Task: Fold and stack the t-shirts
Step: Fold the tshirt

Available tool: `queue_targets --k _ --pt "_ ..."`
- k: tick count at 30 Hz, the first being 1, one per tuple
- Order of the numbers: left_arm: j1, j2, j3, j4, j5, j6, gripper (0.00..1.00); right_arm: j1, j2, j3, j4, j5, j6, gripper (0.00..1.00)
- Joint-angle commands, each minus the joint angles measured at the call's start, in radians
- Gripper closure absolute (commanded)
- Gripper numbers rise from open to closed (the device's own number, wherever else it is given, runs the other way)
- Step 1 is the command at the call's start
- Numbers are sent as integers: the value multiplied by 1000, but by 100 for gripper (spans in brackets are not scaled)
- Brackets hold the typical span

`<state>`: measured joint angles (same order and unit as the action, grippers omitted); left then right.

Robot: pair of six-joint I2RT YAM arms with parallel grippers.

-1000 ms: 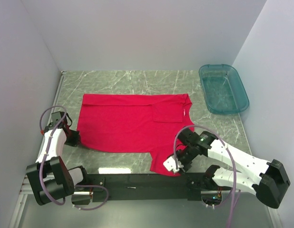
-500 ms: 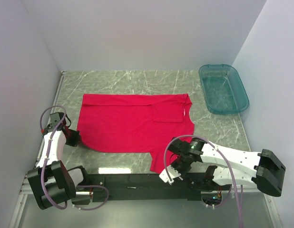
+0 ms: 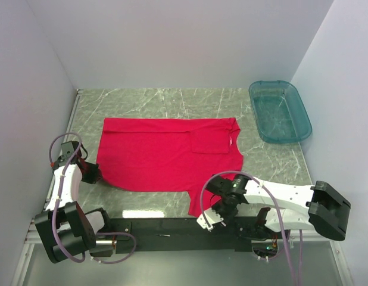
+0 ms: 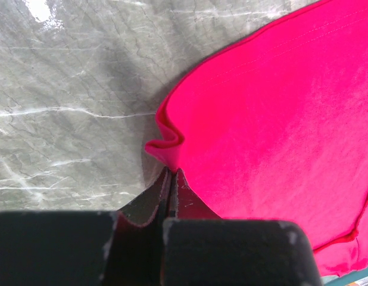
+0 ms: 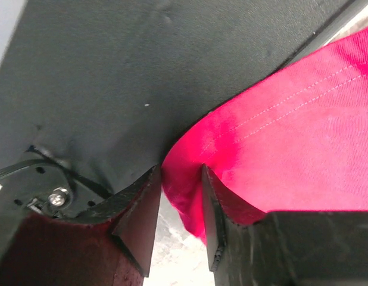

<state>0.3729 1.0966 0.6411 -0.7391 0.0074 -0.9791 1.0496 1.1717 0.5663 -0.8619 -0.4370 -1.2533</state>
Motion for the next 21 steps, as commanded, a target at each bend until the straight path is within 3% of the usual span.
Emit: queue_targets --k 1,6,13,16,17,19,21 --pt "11 -4 -6 24 17 30 100 9 22 -8 66 29 32 59" --pt "14 -3 -6 27 26 34 100 -16 5 49 98 35 101 81" --pt "23 -7 -3 27 36 45 100 -131 -49 159 40 -48 115 82" --pt "26 0 -4 29 45 46 100 -201 -15 162 169 0 223 75" --pt "24 0 -4 30 46 48 100 -224 -6 158 214 29 265 65" --pt "26 -1 -6 30 49 49 100 -246 14 156 289 92 336 54" --pt "29 0 -4 32 51 53 100 -273 8 159 317 104 368 51"
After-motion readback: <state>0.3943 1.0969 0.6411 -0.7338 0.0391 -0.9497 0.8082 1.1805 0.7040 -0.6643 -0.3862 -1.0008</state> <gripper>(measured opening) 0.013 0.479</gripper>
